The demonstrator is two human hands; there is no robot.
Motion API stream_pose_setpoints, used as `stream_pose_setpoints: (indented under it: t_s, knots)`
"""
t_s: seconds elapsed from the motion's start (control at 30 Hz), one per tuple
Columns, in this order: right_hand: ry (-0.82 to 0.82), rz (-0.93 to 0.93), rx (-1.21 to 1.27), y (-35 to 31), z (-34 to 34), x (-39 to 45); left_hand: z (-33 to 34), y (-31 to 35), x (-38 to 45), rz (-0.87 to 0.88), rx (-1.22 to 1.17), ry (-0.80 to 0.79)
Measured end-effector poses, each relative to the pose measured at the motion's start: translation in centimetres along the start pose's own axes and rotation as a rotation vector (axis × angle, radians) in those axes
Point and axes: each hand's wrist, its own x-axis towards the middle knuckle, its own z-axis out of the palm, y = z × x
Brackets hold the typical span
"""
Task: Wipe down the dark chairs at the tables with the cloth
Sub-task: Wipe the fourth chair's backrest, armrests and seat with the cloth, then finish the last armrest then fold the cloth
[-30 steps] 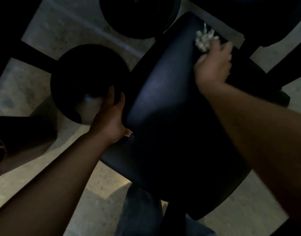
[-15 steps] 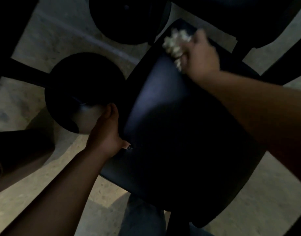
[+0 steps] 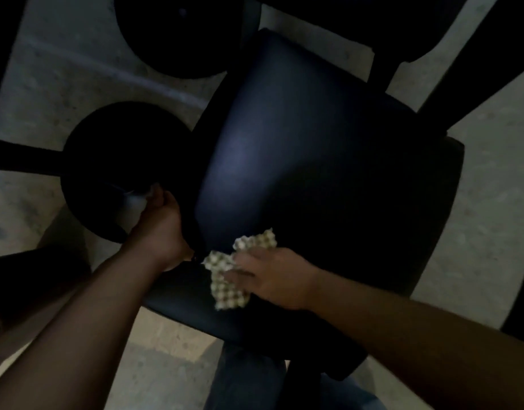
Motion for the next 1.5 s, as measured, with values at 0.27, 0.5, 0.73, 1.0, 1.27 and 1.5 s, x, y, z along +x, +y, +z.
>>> stream_pose_setpoints:
  t_s: [0.27,0.5,0.73,1.0,1.27,1.5]
  knots:
    - [0.642,1.005,0.084,18.4,-8.1,-6.1,-1.0,8.7,2.4,0.226,0.039,0.069]
    - [0.537,1.029,0.213,3.8,-2.1,-2.4,-0.1,10.9,2.5,0.142,0.126,0.066]
    - [0.161,0.245,0.05,7.0,-2.5,-4.4,0.4,10.6,2.7,0.155,0.139,0.093]
    - [0.71,1.35,0.212,15.8,-6.4,-6.2,0.0,10.1,2.6,0.165,0.11,0.066]
    - [0.37,0.959,0.296,-4.4,1.5,0.4,-0.2,6.4,0.9,0.267,-0.095,0.17]
    - [0.246,0.922,1.023,-7.8,0.2,1.2,1.5,2.4,-6.1,0.098,-0.388,0.351]
